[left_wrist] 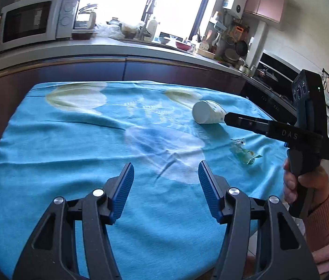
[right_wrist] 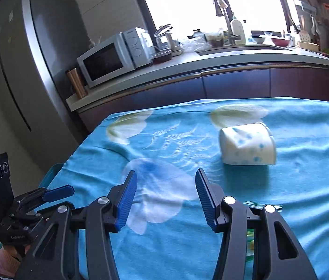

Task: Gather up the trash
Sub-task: 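Move both open tools back over the table, then grasp the clear plastic wrapper with the left tool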

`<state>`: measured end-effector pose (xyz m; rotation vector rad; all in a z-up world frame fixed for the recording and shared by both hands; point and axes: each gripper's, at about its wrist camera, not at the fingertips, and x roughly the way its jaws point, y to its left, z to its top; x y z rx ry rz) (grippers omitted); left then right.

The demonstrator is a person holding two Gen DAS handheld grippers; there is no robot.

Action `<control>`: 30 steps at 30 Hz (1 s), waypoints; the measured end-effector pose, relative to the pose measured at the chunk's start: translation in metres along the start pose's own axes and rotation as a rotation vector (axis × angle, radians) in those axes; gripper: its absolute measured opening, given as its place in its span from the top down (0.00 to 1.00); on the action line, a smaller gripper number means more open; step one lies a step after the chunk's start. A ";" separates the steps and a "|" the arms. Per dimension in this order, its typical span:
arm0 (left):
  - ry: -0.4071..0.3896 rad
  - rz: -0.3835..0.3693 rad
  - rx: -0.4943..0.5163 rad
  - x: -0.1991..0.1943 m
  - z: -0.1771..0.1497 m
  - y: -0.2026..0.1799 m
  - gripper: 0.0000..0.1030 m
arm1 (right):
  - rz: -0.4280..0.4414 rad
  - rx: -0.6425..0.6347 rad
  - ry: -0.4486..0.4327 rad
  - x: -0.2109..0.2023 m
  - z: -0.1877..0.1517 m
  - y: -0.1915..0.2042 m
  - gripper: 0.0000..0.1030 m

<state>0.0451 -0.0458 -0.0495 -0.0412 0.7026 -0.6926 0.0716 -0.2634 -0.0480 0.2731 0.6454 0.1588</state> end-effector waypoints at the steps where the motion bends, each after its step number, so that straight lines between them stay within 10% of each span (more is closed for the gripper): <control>1: 0.010 -0.012 0.013 0.006 0.001 -0.008 0.45 | -0.010 0.015 -0.009 -0.004 0.000 -0.009 0.52; 21: 0.256 -0.278 0.122 0.146 0.026 -0.129 0.41 | -0.065 0.166 -0.050 -0.018 0.004 -0.105 0.52; 26: 0.306 -0.296 0.092 0.168 0.023 -0.135 0.51 | -0.061 0.183 -0.046 -0.014 0.006 -0.117 0.52; 30: 0.329 -0.310 0.082 0.176 0.023 -0.136 0.78 | -0.053 0.188 -0.039 -0.009 0.005 -0.121 0.52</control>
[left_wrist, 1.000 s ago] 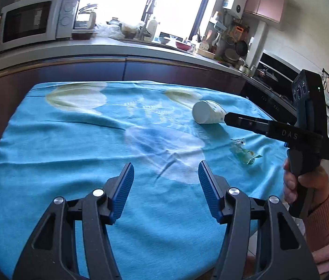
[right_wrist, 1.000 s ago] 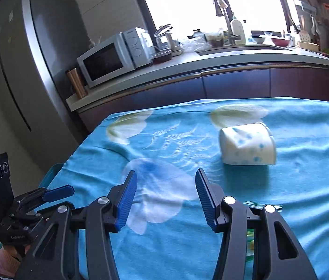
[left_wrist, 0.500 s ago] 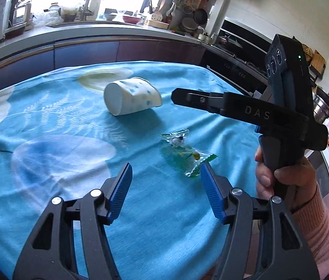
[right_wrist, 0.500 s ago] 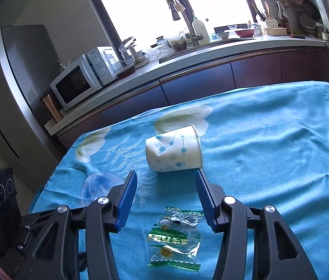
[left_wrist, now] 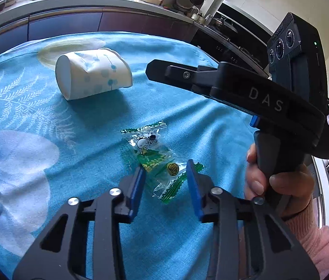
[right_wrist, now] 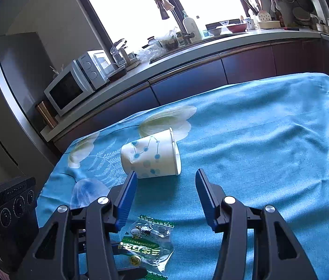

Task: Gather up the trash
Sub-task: 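Grasp the clear plastic wrapper with the left tool, then grasp the rim of the white dotted paper cup with the right tool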

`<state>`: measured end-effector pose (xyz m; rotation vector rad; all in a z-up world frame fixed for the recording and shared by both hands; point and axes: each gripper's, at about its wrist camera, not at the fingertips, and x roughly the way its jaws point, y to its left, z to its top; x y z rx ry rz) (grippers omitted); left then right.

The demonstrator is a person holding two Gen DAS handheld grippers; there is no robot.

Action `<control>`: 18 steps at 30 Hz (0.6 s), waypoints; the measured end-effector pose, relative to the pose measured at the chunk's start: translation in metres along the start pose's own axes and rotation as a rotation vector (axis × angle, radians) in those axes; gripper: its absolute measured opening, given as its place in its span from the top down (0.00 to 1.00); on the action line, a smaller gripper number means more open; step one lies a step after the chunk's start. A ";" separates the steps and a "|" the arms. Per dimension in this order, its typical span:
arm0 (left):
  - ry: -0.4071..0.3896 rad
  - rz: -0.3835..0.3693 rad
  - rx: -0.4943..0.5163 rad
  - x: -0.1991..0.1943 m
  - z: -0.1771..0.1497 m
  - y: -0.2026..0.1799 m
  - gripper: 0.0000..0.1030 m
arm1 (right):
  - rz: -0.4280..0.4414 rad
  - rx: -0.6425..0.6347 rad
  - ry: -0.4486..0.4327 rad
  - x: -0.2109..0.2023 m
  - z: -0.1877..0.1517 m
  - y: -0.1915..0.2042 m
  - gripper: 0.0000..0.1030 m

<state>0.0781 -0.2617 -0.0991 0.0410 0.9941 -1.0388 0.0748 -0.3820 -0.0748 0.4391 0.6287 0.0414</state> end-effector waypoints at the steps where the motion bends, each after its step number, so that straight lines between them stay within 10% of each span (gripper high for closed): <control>1: 0.005 -0.003 0.000 0.001 0.000 0.000 0.86 | 0.003 0.001 0.003 0.001 0.000 -0.001 0.52; 18: -0.083 0.097 -0.013 -0.072 -0.019 0.034 0.99 | 0.068 0.021 0.071 0.051 0.023 -0.003 0.51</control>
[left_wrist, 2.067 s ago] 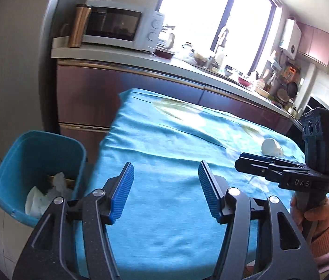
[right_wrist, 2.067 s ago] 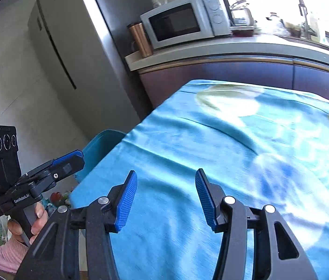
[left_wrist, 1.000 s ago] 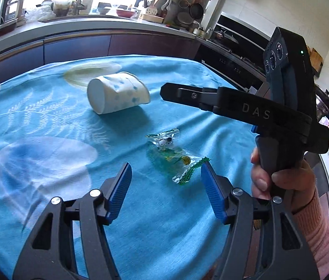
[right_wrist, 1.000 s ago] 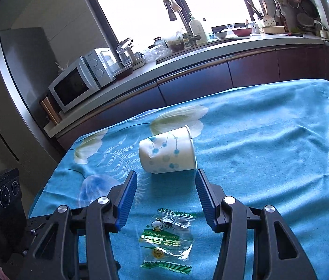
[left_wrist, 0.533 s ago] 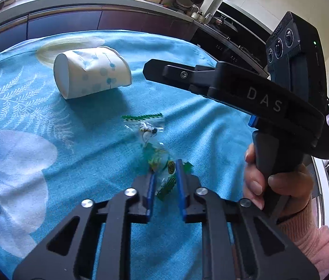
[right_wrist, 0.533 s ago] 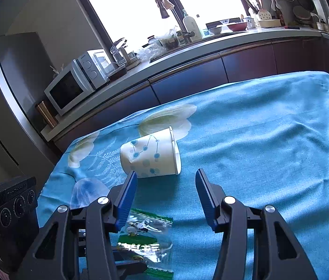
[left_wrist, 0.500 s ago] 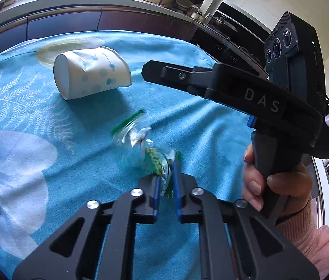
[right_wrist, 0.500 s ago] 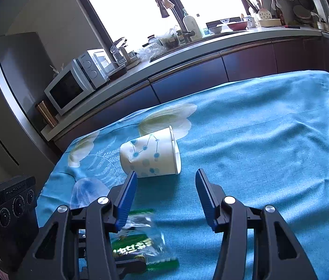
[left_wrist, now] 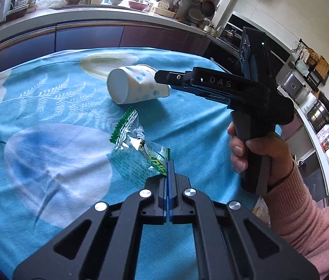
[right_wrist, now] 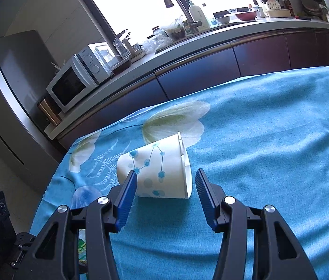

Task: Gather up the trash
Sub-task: 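Grasp the rim of the white dotted paper cup with the right tool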

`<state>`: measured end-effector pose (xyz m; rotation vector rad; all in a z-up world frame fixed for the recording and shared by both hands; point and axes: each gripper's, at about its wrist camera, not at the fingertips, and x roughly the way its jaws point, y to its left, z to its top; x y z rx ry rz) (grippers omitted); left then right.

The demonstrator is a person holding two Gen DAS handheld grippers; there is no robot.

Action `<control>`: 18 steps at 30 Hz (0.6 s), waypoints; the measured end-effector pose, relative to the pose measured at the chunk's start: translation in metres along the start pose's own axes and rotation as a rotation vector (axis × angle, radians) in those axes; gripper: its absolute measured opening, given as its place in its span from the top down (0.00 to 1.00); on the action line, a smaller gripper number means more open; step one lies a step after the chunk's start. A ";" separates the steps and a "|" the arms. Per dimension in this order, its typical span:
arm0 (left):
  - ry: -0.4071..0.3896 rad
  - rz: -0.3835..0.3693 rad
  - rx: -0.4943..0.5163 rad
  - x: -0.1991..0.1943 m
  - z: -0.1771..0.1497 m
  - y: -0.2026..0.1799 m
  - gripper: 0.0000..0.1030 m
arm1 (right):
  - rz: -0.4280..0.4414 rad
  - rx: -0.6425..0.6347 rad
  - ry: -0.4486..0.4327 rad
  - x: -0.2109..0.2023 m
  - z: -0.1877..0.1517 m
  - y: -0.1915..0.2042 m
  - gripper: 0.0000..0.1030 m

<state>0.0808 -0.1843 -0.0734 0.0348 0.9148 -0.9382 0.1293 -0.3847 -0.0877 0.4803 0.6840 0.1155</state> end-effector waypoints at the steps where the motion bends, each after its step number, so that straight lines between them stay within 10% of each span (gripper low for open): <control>1: -0.006 0.012 -0.006 -0.005 -0.001 0.004 0.99 | 0.003 0.006 0.007 0.004 0.001 -0.001 0.51; 11: -0.042 0.113 -0.056 -0.043 -0.015 0.032 0.99 | 0.079 0.028 0.041 0.015 -0.001 0.002 0.55; 18: -0.059 0.159 -0.076 -0.052 -0.020 0.039 0.99 | 0.107 0.012 0.052 0.016 -0.008 0.012 0.75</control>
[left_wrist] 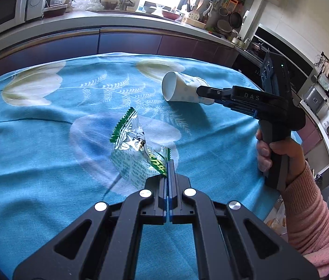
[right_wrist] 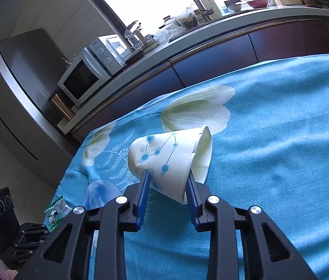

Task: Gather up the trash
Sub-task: 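Grasp the rim of the white dotted paper cup with the right tool, then lift and carry the plastic wrapper and paper cup over the teal bin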

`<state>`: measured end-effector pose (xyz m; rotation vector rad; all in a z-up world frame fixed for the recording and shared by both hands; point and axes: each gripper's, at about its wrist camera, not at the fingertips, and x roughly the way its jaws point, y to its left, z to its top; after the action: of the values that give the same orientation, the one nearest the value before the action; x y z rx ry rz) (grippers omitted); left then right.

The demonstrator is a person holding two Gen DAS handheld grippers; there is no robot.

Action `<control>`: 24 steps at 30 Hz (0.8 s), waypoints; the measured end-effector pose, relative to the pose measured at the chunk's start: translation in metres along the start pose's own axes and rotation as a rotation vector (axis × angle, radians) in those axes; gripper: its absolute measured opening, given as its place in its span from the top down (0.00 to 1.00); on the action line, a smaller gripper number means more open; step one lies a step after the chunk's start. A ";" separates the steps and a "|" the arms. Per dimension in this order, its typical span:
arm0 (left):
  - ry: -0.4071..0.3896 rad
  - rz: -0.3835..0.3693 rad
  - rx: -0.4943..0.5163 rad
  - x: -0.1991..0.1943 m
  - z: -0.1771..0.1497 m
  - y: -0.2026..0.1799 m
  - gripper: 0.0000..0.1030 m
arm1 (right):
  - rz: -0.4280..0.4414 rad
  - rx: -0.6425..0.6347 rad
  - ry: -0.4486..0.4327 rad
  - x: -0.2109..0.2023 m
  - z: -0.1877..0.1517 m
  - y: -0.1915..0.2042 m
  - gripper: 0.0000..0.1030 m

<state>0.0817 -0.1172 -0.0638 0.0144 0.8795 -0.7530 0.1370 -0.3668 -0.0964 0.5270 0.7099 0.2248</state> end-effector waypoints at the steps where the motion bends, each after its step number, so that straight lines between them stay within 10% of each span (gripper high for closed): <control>1: -0.004 0.008 -0.002 -0.003 0.000 0.002 0.99 | 0.005 -0.005 0.003 0.001 -0.001 0.002 0.79; 10: -0.042 0.059 -0.034 -0.022 -0.006 0.022 0.99 | 0.005 -0.071 -0.010 0.000 -0.008 0.030 0.98; 24: -0.096 0.144 -0.071 -0.061 -0.022 0.044 0.99 | 0.110 -0.178 -0.020 -0.005 -0.030 0.100 0.98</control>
<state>0.0688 -0.0416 -0.0485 -0.0215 0.8044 -0.5831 0.1108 -0.2728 -0.0595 0.3977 0.6347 0.3816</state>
